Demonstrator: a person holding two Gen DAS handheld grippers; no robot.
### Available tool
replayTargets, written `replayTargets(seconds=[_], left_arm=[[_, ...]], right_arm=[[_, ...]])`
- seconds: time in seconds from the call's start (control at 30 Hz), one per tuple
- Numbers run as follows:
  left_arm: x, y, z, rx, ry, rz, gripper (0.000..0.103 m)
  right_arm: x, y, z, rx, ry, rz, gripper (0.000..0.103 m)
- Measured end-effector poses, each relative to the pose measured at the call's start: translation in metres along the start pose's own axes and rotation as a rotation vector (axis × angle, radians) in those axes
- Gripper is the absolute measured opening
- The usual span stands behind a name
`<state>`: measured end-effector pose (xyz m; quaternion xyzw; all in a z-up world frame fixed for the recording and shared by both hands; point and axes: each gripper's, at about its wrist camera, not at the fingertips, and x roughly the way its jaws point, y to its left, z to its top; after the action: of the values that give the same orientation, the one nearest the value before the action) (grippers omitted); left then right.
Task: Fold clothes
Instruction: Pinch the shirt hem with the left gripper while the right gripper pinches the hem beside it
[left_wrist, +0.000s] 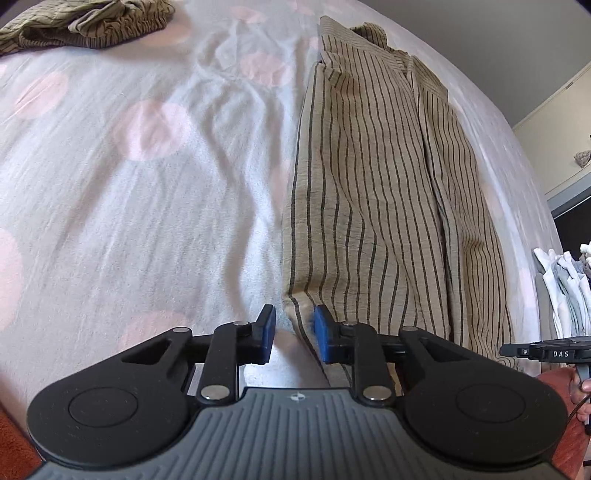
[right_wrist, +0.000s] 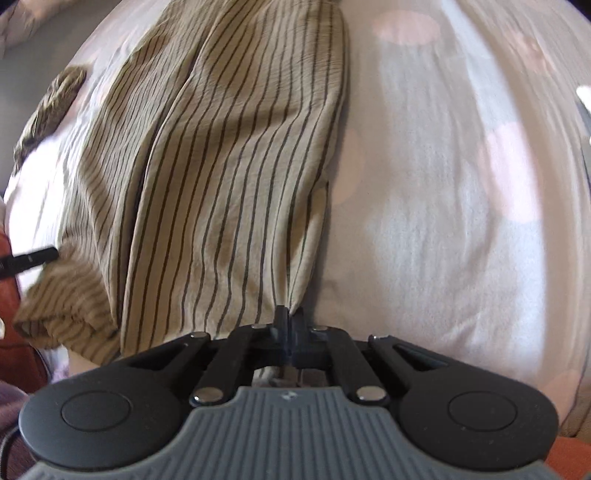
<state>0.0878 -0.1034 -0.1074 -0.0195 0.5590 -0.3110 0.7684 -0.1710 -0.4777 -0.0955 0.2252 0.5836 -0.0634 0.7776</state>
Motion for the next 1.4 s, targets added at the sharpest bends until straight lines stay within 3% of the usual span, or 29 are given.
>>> replayTargets(seconds=[0.13, 0.2, 0.23, 0.33, 0.37, 0.4, 0.77, 0.83, 0.9, 0.93, 0.97, 1.1, 1.17, 1.4], left_arm=[[-0.013, -0.005, -0.006, 0.025, -0.032, -0.001, 0.022], [-0.012, -0.007, -0.007, 0.031, -0.031, -0.003, 0.033], [-0.01, -0.007, -0.006, 0.036, -0.028, -0.002, 0.044], [-0.004, -0.01, -0.006, 0.049, -0.02, 0.003, 0.047], [-0.002, -0.01, -0.005, 0.054, -0.018, 0.005, 0.048], [0.0, -0.011, -0.005, 0.058, -0.015, 0.007, 0.048], [0.022, -0.019, -0.002, 0.108, 0.014, 0.026, 0.047], [0.025, -0.021, -0.001, 0.117, 0.019, 0.025, 0.04], [0.023, -0.023, -0.001, 0.133, 0.02, -0.001, 0.03], [0.022, -0.024, -0.001, 0.141, 0.02, -0.014, 0.017], [0.022, -0.025, -0.001, 0.15, 0.024, -0.028, 0.014], [0.035, -0.039, -0.001, 0.225, 0.07, 0.019, 0.012], [0.037, -0.038, 0.001, 0.212, 0.071, 0.007, 0.004], [0.008, -0.024, 0.015, 0.119, -0.039, -0.15, 0.0]], right_arm=[[-0.006, 0.003, -0.009, -0.034, 0.003, -0.016, 0.002], [-0.007, 0.002, -0.014, -0.036, 0.012, -0.018, 0.002], [-0.006, 0.001, -0.013, -0.026, 0.013, -0.016, 0.002], [-0.002, -0.002, -0.009, 0.005, 0.016, -0.008, 0.018], [0.0, -0.003, -0.008, 0.016, 0.017, -0.005, 0.042], [0.001, -0.004, -0.006, 0.026, 0.018, -0.003, 0.052], [0.015, -0.012, 0.007, 0.112, 0.033, 0.024, 0.051], [0.016, -0.01, 0.007, 0.09, 0.04, 0.027, 0.041], [0.018, -0.009, 0.005, 0.071, 0.049, 0.048, 0.009], [0.018, -0.008, 0.004, 0.061, 0.047, 0.059, 0.009], [0.016, -0.008, 0.003, 0.055, 0.039, 0.06, 0.009], [0.012, -0.01, 0.002, 0.061, 0.01, 0.08, 0.005], [0.008, -0.012, 0.001, 0.07, -0.005, 0.099, 0.004], [-0.014, -0.02, 0.001, 0.152, -0.124, 0.243, 0.004]])
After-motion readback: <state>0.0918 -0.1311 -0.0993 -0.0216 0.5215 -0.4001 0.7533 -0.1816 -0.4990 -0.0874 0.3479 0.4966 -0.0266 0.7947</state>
